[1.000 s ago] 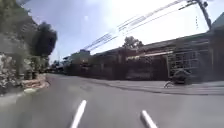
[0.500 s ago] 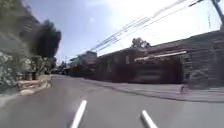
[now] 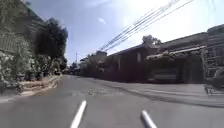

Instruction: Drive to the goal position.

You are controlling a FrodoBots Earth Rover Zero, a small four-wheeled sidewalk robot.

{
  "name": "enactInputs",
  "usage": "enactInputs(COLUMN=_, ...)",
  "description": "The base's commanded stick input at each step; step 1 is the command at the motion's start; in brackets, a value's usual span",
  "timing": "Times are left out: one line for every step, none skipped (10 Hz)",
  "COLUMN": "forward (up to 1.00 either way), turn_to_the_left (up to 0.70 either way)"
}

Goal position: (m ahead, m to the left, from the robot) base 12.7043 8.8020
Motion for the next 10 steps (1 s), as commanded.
enactInputs(forward=1.00, turn_to_the_left=0.32)
enactInputs(forward=1.00, turn_to_the_left=0.38)
enactInputs(forward=1.00, turn_to_the_left=0.38)
enactInputs(forward=1.00, turn_to_the_left=0.38)
enactInputs(forward=1.00, turn_to_the_left=0.36)
enactInputs(forward=1.00, turn_to_the_left=0.00)
enactInputs(forward=1.00, turn_to_the_left=0.00)
enactInputs(forward=1.00, turn_to_the_left=0.00)
enactInputs(forward=1.00, turn_to_the_left=0.00)
enactInputs(forward=1.00, turn_to_the_left=0.00)
